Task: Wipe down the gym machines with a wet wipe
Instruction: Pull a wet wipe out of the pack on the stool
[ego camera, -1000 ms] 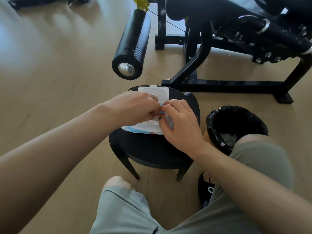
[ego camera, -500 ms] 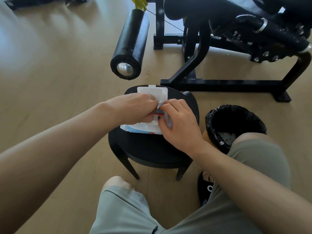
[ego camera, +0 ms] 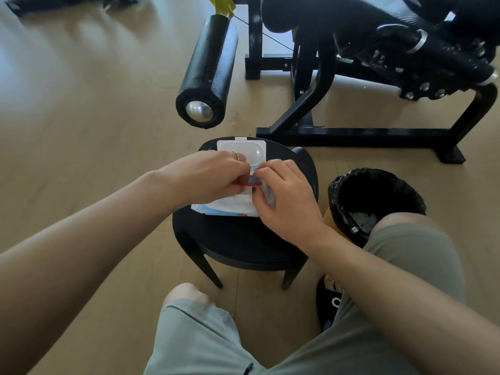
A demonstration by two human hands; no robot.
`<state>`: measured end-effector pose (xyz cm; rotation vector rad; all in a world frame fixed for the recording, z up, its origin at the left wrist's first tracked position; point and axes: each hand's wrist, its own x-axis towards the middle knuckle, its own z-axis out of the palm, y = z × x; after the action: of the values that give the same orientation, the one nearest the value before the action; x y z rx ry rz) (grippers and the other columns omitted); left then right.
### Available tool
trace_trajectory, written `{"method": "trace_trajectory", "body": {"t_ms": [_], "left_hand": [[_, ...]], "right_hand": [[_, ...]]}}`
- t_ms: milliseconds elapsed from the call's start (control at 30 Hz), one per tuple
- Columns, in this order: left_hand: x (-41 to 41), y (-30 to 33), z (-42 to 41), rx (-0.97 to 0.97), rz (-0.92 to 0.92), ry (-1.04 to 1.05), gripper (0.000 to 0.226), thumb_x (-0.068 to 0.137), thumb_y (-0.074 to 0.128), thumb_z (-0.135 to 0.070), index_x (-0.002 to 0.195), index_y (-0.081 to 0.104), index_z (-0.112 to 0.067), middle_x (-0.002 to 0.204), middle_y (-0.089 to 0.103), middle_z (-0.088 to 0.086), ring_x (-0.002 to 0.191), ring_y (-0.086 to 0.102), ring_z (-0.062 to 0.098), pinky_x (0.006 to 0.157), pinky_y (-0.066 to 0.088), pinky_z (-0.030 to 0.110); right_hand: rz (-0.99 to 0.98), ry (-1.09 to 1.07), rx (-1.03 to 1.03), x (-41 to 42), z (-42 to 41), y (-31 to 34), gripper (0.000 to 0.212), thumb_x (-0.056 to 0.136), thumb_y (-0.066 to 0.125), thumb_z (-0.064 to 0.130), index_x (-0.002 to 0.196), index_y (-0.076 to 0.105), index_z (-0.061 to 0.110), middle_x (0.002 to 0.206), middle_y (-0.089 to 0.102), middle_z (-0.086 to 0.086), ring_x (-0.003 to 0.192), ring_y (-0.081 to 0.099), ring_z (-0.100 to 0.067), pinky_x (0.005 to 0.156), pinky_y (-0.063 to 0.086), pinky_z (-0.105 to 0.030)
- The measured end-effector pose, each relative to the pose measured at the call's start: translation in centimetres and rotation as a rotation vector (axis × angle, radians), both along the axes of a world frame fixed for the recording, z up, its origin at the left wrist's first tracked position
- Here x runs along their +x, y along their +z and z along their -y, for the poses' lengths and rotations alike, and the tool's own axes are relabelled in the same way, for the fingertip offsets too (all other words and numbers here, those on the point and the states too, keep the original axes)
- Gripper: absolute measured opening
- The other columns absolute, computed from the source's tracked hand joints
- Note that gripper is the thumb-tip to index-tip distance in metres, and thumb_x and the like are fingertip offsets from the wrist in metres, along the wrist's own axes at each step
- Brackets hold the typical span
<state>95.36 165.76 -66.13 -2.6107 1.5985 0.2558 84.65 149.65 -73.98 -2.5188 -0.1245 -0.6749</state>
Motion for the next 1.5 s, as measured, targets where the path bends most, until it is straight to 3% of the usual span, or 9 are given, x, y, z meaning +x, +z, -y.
{"method": "trace_trajectory", "body": {"t_ms": [267, 500, 633, 833, 1000, 1133, 1267, 1367, 1500], "left_hand": [[-0.4, 0.2, 1.3, 0.046, 0.032, 0.018, 0.021, 0.104, 0.044, -0.028, 0.086, 0.045, -0.017, 0.082, 0.043, -0.005, 0.064, 0.04, 0.011, 0.065, 0.031, 0.021], [-0.6, -0.6, -1.2, -0.237, -0.067, 0.12, 0.012, 0.09, 0.055, -0.011, 0.079, 0.05, -0.012, 0.075, 0.05, 0.0, 0.063, 0.046, 0.021, 0.06, 0.043, 0.034], [-1.2, -0.8, -1.5, -0.316, -0.117, 0.191, 0.012, 0.095, 0.052, -0.012, 0.084, 0.049, -0.013, 0.072, 0.05, -0.001, 0.064, 0.047, 0.02, 0.057, 0.04, 0.029], [-0.4, 0.1, -1.1, -0.139, -0.196, 0.147, 0.01, 0.099, 0.06, -0.031, 0.107, 0.054, -0.028, 0.094, 0.052, -0.012, 0.079, 0.054, 0.009, 0.071, 0.042, 0.017], [-0.6, 0.1, -0.6, -0.122, -0.102, 0.102, 0.014, 0.1, 0.055, -0.028, 0.087, 0.05, -0.029, 0.091, 0.05, -0.008, 0.078, 0.054, 0.018, 0.07, 0.043, 0.03], [-1.1, -0.5, -1.1, -0.298, -0.177, 0.156, 0.013, 0.101, 0.053, -0.02, 0.088, 0.055, -0.022, 0.089, 0.05, -0.01, 0.076, 0.05, 0.011, 0.068, 0.041, 0.029], [-1.9, -1.3, -2.0, -0.53, -0.346, 0.335, 0.016, 0.1, 0.057, -0.017, 0.087, 0.056, -0.025, 0.087, 0.053, -0.014, 0.07, 0.048, 0.008, 0.066, 0.037, 0.018], [-2.5, -0.9, -2.2, -0.779, -0.592, 0.574, 0.015, 0.103, 0.054, -0.019, 0.09, 0.059, -0.024, 0.079, 0.056, -0.021, 0.069, 0.05, 0.003, 0.062, 0.044, 0.015], [-2.8, -0.1, -2.2, -1.082, -0.945, 0.749, 0.021, 0.105, 0.05, -0.015, 0.086, 0.059, -0.02, 0.078, 0.06, -0.014, 0.074, 0.057, 0.004, 0.065, 0.049, 0.018]], "right_hand": [[-0.009, -0.004, 0.0, 0.1, -0.1, -0.1, 0.022, 0.092, 0.067, 0.027, 0.11, 0.07, 0.016, 0.116, 0.065, 0.001, 0.107, 0.053, -0.014, 0.093, 0.05, -0.03], [-0.001, 0.002, 0.002, 0.1, 0.0, -0.1, 0.019, 0.093, 0.065, 0.028, 0.107, 0.07, 0.016, 0.115, 0.064, 0.001, 0.105, 0.053, -0.012, 0.089, 0.051, -0.03], [-0.008, 0.001, -0.001, 0.2, -0.1, -0.2, 0.018, 0.093, 0.065, 0.028, 0.107, 0.07, 0.017, 0.116, 0.064, 0.001, 0.106, 0.052, -0.012, 0.089, 0.052, -0.031], [-0.019, 0.0, -0.003, 0.1, -0.1, -0.1, 0.02, 0.093, 0.063, 0.029, 0.107, 0.07, 0.016, 0.116, 0.064, 0.001, 0.105, 0.052, -0.012, 0.09, 0.051, -0.03], [-0.023, -0.002, -0.015, 0.1, 0.0, -0.1, 0.019, 0.094, 0.063, 0.027, 0.107, 0.071, 0.016, 0.116, 0.064, 0.001, 0.106, 0.051, -0.012, 0.09, 0.051, -0.031], [-0.021, 0.0, -0.024, 0.1, 0.0, 0.0, 0.018, 0.095, 0.062, 0.029, 0.105, 0.07, 0.016, 0.116, 0.063, 0.001, 0.105, 0.051, -0.012, 0.089, 0.05, -0.03], [-0.015, 0.003, -0.035, 0.1, 0.1, 0.0, 0.019, 0.096, 0.061, 0.029, 0.102, 0.072, 0.015, 0.115, 0.064, 0.0, 0.104, 0.053, -0.014, 0.088, 0.052, -0.033], [-0.016, 0.0, -0.028, 0.2, 0.1, -0.1, 0.019, 0.096, 0.061, 0.028, 0.101, 0.073, 0.015, 0.115, 0.065, 0.0, 0.103, 0.054, -0.014, 0.088, 0.053, -0.033], [-0.003, -0.009, 0.014, 0.2, 0.1, -0.2, 0.018, 0.095, 0.063, 0.027, 0.101, 0.074, 0.014, 0.115, 0.066, -0.001, 0.103, 0.056, -0.013, 0.089, 0.054, -0.029]]}}
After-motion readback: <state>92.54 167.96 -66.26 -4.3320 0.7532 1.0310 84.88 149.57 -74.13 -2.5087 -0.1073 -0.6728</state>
